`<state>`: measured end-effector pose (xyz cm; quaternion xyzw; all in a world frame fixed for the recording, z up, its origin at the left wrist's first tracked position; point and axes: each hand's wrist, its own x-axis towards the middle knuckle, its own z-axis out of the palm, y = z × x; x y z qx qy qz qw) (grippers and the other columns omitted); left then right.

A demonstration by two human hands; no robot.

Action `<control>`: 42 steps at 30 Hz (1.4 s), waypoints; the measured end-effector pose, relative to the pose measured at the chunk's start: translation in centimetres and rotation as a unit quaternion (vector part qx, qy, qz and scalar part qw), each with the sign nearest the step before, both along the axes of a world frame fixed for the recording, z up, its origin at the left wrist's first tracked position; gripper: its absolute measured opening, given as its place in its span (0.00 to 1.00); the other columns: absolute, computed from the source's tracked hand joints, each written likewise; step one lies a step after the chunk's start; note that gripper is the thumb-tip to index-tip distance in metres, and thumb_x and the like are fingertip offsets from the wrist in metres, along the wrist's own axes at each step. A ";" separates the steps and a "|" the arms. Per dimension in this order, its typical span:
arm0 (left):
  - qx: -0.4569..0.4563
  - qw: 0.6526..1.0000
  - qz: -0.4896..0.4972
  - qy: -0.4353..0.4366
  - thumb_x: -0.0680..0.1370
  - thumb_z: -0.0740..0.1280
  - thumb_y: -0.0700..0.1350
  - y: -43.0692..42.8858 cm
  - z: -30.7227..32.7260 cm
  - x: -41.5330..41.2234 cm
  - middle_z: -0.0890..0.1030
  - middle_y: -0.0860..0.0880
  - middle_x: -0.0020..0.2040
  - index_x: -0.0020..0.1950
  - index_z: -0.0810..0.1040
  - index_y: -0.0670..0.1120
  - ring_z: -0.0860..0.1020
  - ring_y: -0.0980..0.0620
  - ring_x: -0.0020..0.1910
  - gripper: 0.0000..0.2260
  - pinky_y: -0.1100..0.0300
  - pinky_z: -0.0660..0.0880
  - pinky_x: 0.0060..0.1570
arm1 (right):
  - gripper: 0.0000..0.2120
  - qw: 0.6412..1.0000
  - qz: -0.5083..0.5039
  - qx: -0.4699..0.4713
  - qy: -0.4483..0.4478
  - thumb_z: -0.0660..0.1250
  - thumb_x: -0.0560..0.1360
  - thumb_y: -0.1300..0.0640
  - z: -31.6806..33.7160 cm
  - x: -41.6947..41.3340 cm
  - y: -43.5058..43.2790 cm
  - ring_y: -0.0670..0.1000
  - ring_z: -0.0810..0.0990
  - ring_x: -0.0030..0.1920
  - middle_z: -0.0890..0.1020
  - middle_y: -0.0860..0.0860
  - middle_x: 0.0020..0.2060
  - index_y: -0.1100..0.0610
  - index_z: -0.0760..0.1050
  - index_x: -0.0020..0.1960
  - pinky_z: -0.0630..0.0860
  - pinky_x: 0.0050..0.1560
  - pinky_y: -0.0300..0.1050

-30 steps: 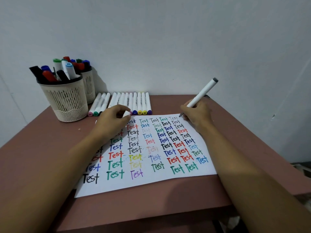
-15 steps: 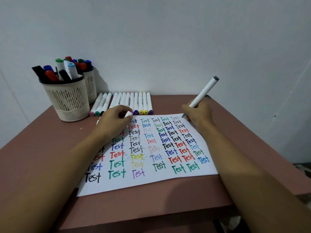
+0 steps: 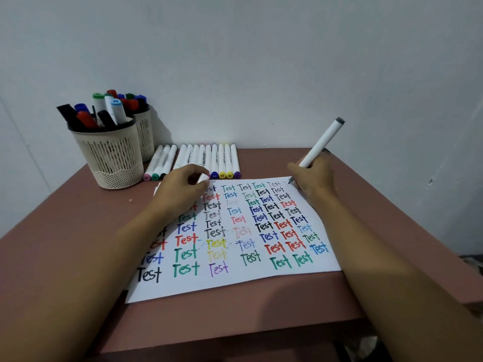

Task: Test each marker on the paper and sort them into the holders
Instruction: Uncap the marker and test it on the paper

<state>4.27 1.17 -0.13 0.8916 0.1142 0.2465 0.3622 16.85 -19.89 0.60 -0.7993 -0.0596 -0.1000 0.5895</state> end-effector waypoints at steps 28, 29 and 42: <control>0.016 1.000 0.000 0.005 0.78 0.64 0.44 0.0 0.0 0.0 0.68 0.53 0.30 0.56 0.78 0.49 0.66 0.57 0.28 0.08 0.69 0.60 0.24 | 0.10 1.000 -0.008 -0.001 0.006 0.69 0.70 0.59 0.3 -0.5 -0.1 0.54 0.81 0.35 0.76 0.51 0.30 0.53 0.67 0.36 0.81 0.46 0.58; 0.017 1.000 0.000 0.005 0.78 0.64 0.44 0.1 0.0 0.0 0.68 0.53 0.30 0.55 0.78 0.49 0.66 0.57 0.28 0.08 0.68 0.59 0.25 | 0.10 1.000 -0.009 0.005 0.007 0.69 0.70 0.59 0.3 -0.5 -0.1 0.54 0.81 0.34 0.77 0.51 0.29 0.53 0.67 0.36 0.81 0.45 0.58; 0.015 1.000 -0.003 0.003 0.78 0.64 0.44 0.1 0.0 0.1 0.68 0.53 0.31 0.56 0.78 0.48 0.66 0.56 0.28 0.09 0.70 0.62 0.23 | 0.14 1.000 -0.018 -0.003 -0.020 0.68 0.72 0.61 0.4 -0.6 0.1 0.52 0.76 0.34 0.72 0.49 0.31 0.51 0.63 0.36 0.80 0.46 0.56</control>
